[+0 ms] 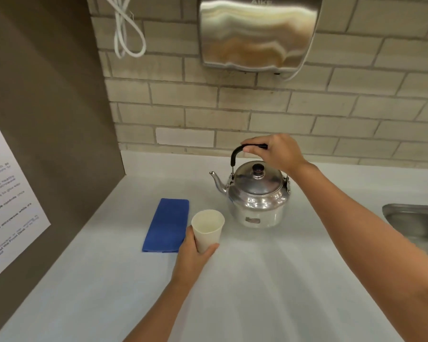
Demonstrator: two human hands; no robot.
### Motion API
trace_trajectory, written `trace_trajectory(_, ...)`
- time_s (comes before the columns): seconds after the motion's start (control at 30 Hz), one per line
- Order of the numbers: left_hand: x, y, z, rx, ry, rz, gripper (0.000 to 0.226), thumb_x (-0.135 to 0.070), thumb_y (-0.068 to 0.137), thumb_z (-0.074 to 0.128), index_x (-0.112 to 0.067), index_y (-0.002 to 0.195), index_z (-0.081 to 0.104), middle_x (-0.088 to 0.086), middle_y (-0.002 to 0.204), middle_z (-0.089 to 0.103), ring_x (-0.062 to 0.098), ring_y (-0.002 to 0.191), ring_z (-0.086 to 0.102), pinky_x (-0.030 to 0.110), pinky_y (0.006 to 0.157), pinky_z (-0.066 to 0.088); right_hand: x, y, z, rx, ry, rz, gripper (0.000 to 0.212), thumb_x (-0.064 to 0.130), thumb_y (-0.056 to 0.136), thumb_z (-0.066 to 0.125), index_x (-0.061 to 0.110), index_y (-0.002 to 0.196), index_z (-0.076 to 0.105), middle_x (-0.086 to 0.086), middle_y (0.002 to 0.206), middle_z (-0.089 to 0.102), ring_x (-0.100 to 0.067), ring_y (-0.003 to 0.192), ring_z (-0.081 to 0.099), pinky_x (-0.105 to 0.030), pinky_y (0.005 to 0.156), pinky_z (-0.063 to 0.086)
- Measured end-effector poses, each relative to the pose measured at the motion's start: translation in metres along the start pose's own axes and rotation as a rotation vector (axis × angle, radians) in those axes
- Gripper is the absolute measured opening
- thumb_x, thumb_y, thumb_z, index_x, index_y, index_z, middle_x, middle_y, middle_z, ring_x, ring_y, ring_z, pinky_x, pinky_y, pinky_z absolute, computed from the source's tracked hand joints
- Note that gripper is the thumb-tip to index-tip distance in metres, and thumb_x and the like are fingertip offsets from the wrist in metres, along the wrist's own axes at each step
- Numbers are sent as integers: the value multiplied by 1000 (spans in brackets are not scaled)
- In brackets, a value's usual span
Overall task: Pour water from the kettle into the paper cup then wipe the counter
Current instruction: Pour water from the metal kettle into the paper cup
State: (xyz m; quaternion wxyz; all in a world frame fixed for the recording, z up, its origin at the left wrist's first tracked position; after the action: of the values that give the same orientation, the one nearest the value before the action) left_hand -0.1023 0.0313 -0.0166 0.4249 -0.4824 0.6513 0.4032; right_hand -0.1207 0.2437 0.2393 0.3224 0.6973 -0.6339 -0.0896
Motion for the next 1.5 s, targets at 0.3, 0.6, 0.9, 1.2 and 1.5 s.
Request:
trace_trajectory(0.3, -5, -4, -1, -8, 4, 14, 69, -28, 73, 76, -16, 130, 38, 5, 124, 56, 21, 113, 54, 39, 96, 48, 39, -31, -25, 255, -180, -87, 25, 54, 81, 57, 44, 103, 66, 16, 104, 72, 0, 74, 49, -13, 56, 31)
trace_trajectory(0.6, -3, -3, 0, -11, 11, 11, 70, -29, 74, 75, -18, 131, 36, 3, 126, 54, 21, 114, 52, 37, 95, 47, 90, -37, -10, 319, -334, -283, 23, 52, 82, 59, 42, 100, 69, 10, 74, 74, -2, 48, 39, -20, 46, 26)
trace_trajectory(0.9, -2, -3, 0, -5, -11, 10, 69, -29, 74, 76, -20, 130, 37, 2, 126, 54, 21, 114, 52, 42, 99, 48, 121, -32, 2, 358, -465, -432, 21, 50, 82, 59, 41, 98, 69, 11, 62, 63, -10, 55, 43, -20, 44, 18)
trace_trajectory(1.2, -3, -4, -1, -19, -34, 24, 68, -28, 73, 77, -21, 129, 39, 1, 121, 57, 19, 108, 55, 36, 92, 49, 130, -33, -8, 400, -527, -457, 24, 52, 84, 56, 40, 101, 68, 9, 76, 72, -12, 56, 46, -21, 44, 26)
trace_trajectory(1.5, -4, -5, -2, -26, -14, 32, 69, -28, 73, 77, -18, 129, 39, 3, 119, 57, 22, 107, 55, 36, 89, 50, 133, -34, -17, 406, -551, -450, 25, 52, 85, 54, 40, 103, 67, 8, 79, 73, -12, 60, 47, -22, 46, 31)
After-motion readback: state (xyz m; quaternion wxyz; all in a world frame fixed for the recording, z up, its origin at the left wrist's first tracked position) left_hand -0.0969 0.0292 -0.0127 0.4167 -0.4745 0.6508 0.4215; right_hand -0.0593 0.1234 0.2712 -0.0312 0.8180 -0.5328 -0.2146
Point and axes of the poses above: each hand's wrist, its own y-axis towards the middle knuckle, its own z-axis out of the palm, x = y × z, the point moved 9 cm from there along y, towards the middle knuckle
